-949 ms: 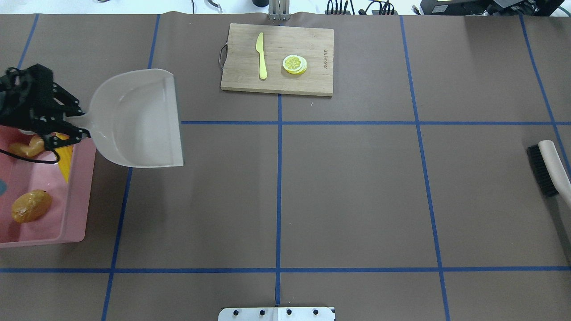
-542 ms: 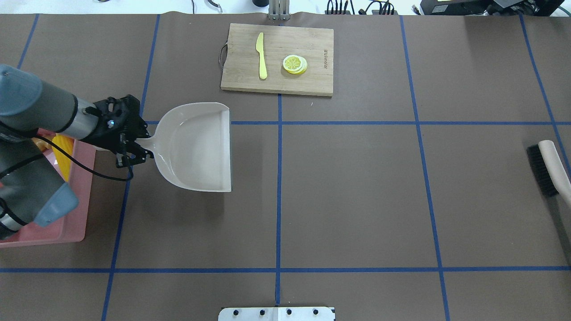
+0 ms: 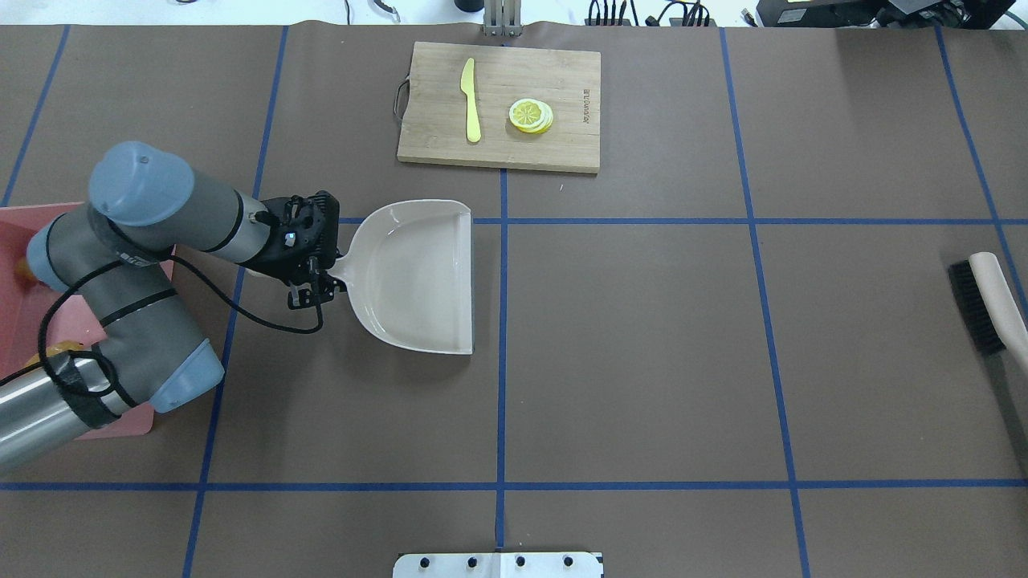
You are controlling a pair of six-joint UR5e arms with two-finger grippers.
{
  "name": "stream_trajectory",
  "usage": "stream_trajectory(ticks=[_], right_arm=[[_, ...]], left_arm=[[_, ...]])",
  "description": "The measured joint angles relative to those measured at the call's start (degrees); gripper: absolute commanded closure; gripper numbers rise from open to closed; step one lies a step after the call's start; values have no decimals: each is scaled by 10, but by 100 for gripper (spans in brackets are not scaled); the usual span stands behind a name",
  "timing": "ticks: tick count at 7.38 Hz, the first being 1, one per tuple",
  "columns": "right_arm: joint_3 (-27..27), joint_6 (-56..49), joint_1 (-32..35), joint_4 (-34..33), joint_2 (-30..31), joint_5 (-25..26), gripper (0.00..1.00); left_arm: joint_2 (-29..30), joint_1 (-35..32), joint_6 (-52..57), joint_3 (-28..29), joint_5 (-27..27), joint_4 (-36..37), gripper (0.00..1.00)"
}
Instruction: Sweep and dump trash into bin
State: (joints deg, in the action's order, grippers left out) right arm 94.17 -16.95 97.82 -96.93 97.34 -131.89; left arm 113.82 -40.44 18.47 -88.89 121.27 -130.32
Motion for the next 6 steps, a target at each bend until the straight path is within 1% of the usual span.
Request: stream_trajectory(ticks=[1, 2, 3, 4, 6], right_arm=[[0, 0, 0, 0, 1, 0, 0], [0, 0, 0, 0, 1, 0, 0], [0, 1, 0, 0, 1, -1, 0], [1, 1, 0, 1, 1, -1, 0], [1, 0, 1, 1, 1, -1, 0]], left_arm=[[23, 1, -2, 21, 0, 1, 100], [40, 1, -2, 41, 0, 2, 92], [49, 2, -2, 53, 0, 4, 60], [50, 2, 0, 57, 1, 4, 2], [47, 2, 2, 56, 2, 4, 2]])
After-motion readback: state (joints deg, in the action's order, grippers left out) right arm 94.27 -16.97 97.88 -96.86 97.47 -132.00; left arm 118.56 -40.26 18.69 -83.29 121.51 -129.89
